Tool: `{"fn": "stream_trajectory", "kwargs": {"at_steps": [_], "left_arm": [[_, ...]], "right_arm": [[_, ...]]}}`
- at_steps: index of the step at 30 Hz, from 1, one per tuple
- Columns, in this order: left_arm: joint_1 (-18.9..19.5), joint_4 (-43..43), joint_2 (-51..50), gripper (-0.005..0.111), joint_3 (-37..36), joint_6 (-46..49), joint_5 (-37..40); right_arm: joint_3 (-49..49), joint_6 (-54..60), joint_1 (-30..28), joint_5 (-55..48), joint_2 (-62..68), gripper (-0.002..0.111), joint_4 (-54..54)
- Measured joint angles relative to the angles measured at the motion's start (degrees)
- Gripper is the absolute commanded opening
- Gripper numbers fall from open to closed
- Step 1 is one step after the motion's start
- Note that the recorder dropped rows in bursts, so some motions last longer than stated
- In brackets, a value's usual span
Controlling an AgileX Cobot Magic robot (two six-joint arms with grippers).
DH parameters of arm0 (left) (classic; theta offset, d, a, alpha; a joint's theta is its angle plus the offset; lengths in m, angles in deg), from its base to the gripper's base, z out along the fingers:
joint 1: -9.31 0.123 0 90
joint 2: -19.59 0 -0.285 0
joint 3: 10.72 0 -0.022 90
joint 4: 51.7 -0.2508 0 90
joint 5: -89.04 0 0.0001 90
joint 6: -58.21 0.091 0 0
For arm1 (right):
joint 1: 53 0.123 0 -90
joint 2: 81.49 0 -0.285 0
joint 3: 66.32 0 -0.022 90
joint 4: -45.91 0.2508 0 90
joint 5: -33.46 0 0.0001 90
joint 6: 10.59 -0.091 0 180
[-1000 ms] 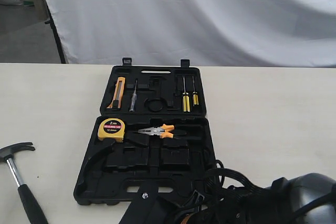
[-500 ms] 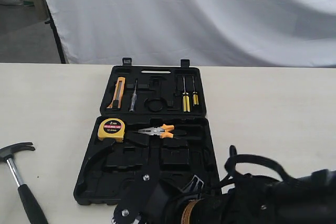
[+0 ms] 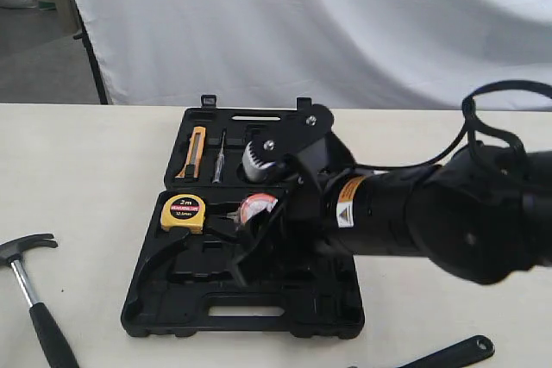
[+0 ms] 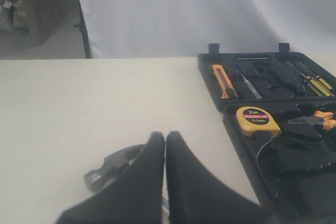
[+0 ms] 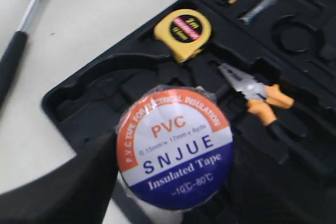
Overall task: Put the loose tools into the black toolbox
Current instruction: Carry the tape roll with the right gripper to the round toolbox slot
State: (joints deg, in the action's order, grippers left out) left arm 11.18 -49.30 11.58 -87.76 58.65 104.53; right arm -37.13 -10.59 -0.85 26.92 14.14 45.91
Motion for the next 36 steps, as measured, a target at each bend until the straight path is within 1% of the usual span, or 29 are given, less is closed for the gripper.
{"fn": "stream_trajectory", "kwargs": {"at_steps": [5,9,20,25,30,36], "left_arm": [[0.0,0.0,0.0,0.001,0.0,0.0,0.0],[0.0,0.0,0.0,0.001,0.0,0.0,0.0],[0.0,0.0,0.0,0.001,0.0,0.0,0.0],[0.0,0.0,0.0,0.001,0.0,0.0,0.0],[0.0,0.0,0.0,0.001,0.0,0.0,0.0],[0.0,0.0,0.0,0.001,0.0,0.0,0.0]], "right_arm": [[-5.7,-0.3,-6.3,-1.3,4.5,0.0,0.0],[-12.0,-0.3,-9.0,-2.1,10.1,0.0,0.0],[-37.1,0.3,-10.1,-13.8,31.0,0.0,0.0],[-46.9,0.3,-12.3,-20.4,39.2,0.0,0.0],[-52.1,0.3,-13.1,-23.3,45.1,0.0,0.0],[-55.4,0.7,-13.1,-23.9,46.7,0.0,0.0]]}}
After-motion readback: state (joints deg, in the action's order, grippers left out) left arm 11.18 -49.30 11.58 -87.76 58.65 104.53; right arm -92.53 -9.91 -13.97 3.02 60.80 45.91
